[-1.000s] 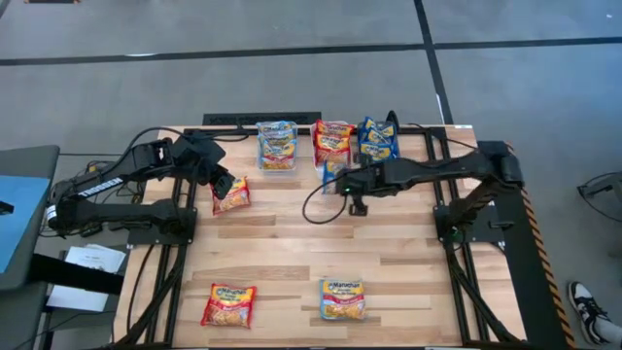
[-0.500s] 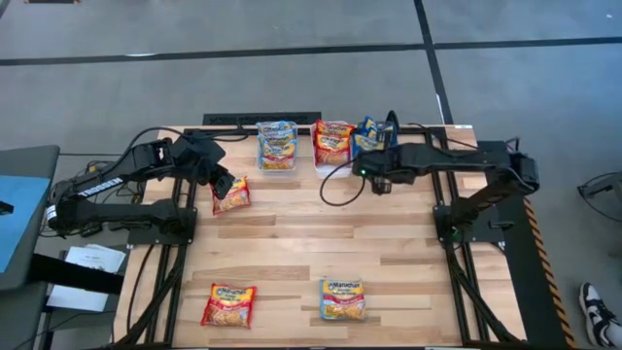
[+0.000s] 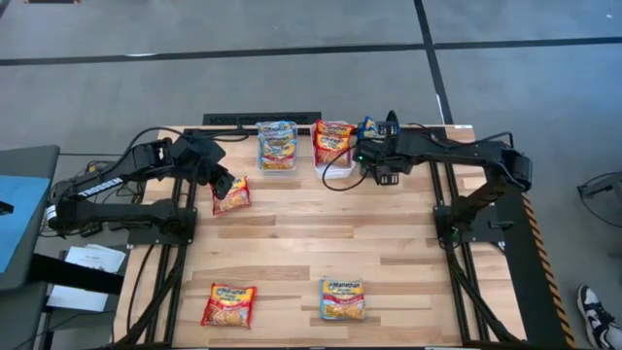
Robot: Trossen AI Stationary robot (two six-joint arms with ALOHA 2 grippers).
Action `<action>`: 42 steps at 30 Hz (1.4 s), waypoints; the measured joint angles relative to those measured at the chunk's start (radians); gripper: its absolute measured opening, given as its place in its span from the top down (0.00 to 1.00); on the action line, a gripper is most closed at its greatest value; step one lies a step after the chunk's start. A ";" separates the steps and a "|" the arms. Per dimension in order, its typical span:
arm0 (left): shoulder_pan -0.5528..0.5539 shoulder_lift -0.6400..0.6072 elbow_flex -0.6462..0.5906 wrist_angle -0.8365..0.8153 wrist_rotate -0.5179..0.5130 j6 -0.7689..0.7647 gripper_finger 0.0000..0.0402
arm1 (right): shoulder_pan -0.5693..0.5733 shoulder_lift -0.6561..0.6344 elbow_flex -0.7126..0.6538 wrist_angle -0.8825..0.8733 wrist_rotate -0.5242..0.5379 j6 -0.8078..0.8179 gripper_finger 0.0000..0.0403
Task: Sort Maruchan noodles
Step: Put the blue noodle pack into the black bin
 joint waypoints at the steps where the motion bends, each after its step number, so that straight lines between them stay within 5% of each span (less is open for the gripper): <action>1: 0.000 0.000 0.000 0.000 0.000 0.001 0.59 | -0.010 0.000 0.000 0.001 -0.010 -0.007 0.99; 12: 0.000 0.000 0.000 0.000 0.000 0.004 0.59 | -0.027 -0.002 0.001 0.023 -0.132 -0.032 0.98; 35: 0.000 0.000 0.000 0.000 0.000 0.005 0.59 | -0.106 -0.002 0.001 0.059 -0.222 0.086 0.97; 42: 0.000 0.000 0.000 0.000 0.000 0.005 0.59 | -0.108 -0.002 0.001 0.058 -0.222 0.091 0.83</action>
